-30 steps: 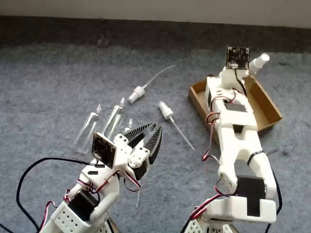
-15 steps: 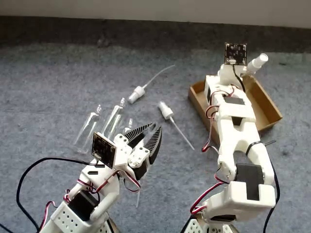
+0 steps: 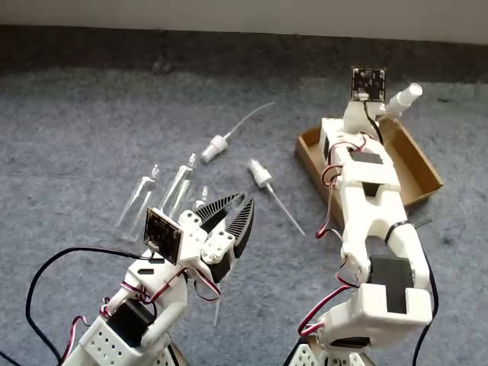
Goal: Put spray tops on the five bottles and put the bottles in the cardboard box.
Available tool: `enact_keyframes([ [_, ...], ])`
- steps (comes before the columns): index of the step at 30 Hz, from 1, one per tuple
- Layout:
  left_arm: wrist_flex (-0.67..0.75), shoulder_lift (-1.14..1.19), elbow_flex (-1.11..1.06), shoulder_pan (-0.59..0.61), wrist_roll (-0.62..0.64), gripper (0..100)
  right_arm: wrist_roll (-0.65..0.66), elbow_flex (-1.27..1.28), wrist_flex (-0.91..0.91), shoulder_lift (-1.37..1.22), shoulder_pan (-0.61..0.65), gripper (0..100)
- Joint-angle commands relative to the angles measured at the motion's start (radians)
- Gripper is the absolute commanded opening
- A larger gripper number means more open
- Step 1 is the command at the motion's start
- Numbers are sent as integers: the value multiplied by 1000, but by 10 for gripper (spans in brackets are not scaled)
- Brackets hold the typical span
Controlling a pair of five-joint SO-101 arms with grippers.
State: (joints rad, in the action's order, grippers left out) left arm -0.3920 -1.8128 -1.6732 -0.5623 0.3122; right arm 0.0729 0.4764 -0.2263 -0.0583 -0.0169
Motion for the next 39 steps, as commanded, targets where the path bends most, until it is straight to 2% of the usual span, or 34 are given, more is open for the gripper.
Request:
enact_keyframes([
  [1, 18, -5, -21, 12, -8, 27, 11, -33, -5, 5, -7, 276],
  [13, 17, -5, -21, 12, -8, 27, 11, -31, -12, 101, -5, 280],
  [19, 17, -5, -21, 12, -8, 27, 11, -42, -173, 189, -7, 280],
  [33, 17, -5, -21, 12, -8, 27, 11, -42, -180, 383, -15, 280],
  [39, 17, -5, -21, 12, -8, 27, 5, -97, -374, 533, -5, 279],
])
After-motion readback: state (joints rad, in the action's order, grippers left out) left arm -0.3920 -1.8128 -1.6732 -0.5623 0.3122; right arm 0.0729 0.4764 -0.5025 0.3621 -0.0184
